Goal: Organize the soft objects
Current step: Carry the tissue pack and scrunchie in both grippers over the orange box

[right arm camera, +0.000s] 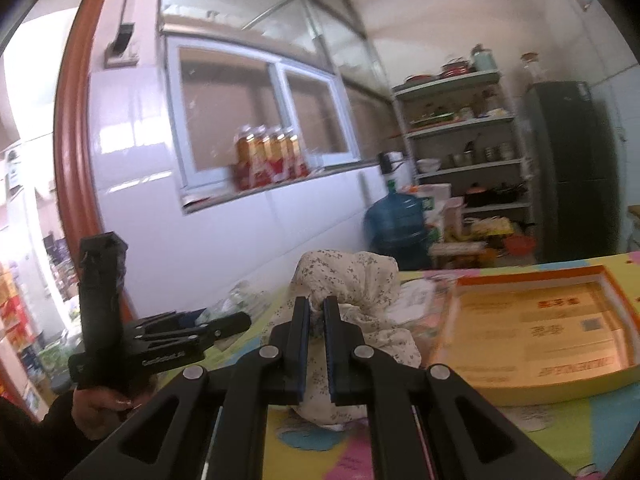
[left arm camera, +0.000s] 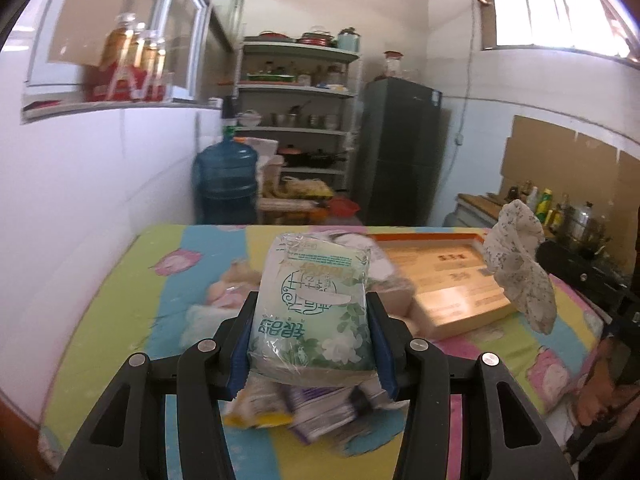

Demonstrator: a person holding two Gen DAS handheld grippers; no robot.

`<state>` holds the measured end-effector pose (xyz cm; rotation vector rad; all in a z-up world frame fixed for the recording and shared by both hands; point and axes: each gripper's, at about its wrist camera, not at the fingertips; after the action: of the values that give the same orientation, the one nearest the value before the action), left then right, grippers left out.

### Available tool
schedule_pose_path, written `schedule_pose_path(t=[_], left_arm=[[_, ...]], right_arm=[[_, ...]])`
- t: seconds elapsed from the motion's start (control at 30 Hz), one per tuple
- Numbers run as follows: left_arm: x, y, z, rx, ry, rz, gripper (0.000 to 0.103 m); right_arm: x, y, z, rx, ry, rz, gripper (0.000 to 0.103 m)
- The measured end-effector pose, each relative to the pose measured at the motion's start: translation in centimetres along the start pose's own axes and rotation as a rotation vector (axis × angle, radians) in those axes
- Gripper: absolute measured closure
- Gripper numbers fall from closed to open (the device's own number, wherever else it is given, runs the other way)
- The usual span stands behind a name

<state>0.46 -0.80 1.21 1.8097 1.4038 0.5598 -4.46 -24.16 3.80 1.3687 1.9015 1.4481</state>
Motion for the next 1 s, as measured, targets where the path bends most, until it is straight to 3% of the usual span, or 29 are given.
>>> schedule_pose_path(t=[0.43, 0.63, 1.0], left_arm=[[-9.5, 4.2, 4.1, 0.005, -0.079, 0.102, 0.051], [-13.0, 5.5, 7.0, 0.022, -0.074, 0.118, 0.051], [-16.9, 7.2, 14.0, 0.099, -0.059, 0.07, 0.051]], right_arm=[[-8.5, 0.9, -4.6, -0.074, -0.206, 0.064, 0.095], [-12.1, 1.2, -5.7, -0.078, -0.285, 0.06, 0.095], [-18.8, 2.2, -3.6, -0.012, -0.399, 0.079, 0.095]])
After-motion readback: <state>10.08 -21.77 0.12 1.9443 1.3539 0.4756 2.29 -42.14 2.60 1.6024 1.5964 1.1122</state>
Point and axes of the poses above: each gripper's, at about its wrist camera, not at the fingertips, and z roughly the way its jaws point, x to its left, y to its top, and after that the axes turned 11 degrees about x, right-handed
